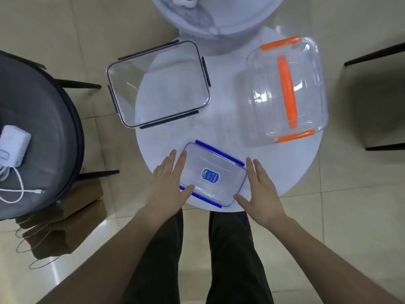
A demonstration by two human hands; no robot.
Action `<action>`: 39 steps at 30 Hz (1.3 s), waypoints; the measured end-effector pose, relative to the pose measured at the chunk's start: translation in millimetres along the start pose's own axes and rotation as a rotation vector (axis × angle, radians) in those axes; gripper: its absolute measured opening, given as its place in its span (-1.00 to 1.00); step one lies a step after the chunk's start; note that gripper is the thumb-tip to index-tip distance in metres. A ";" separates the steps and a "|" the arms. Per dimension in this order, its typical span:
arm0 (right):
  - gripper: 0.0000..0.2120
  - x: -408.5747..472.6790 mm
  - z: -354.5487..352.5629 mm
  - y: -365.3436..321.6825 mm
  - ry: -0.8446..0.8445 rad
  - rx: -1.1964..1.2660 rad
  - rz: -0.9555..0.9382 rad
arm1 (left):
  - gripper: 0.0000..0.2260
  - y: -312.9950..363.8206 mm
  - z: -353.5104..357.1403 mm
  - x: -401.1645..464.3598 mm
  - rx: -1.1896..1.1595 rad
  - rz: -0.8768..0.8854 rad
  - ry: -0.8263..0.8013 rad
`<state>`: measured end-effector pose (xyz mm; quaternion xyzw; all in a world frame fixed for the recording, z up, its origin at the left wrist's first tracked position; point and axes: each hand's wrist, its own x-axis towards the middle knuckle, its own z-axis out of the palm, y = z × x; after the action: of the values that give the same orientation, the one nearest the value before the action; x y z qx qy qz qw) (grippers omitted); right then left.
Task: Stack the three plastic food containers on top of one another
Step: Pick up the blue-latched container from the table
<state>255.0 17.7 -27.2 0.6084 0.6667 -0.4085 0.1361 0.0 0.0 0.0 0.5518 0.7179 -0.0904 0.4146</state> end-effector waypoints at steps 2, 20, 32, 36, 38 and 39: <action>-0.01 7.1 6.5 0.2 -0.023 0.032 0.046 | -0.12 -6.4 6.1 8.7 -0.032 -0.007 -0.007; -0.07 26.6 40.4 -2.5 -0.036 0.496 0.198 | 0.00 -25.8 32.1 44.2 -0.163 0.020 -0.014; -0.11 34.0 55.7 1.9 0.042 0.745 0.244 | 0.05 -27.9 33.6 49.4 -0.208 0.000 -0.059; -0.14 37.3 51.1 1.0 0.004 0.752 0.230 | 0.09 -25.9 31.7 52.8 -0.223 -0.004 -0.075; -0.15 38.8 49.2 1.1 -0.009 0.753 0.229 | 0.10 -25.6 31.5 53.3 -0.226 -0.004 -0.071; -0.15 39.1 48.9 1.0 -0.014 0.760 0.231 | 0.11 -25.7 31.6 53.5 -0.227 -0.004 -0.069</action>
<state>231.8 10.2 -84.8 0.6836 0.3941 -0.6123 -0.0492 -9.1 10.2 -65.8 0.4967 0.7099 -0.0282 0.4985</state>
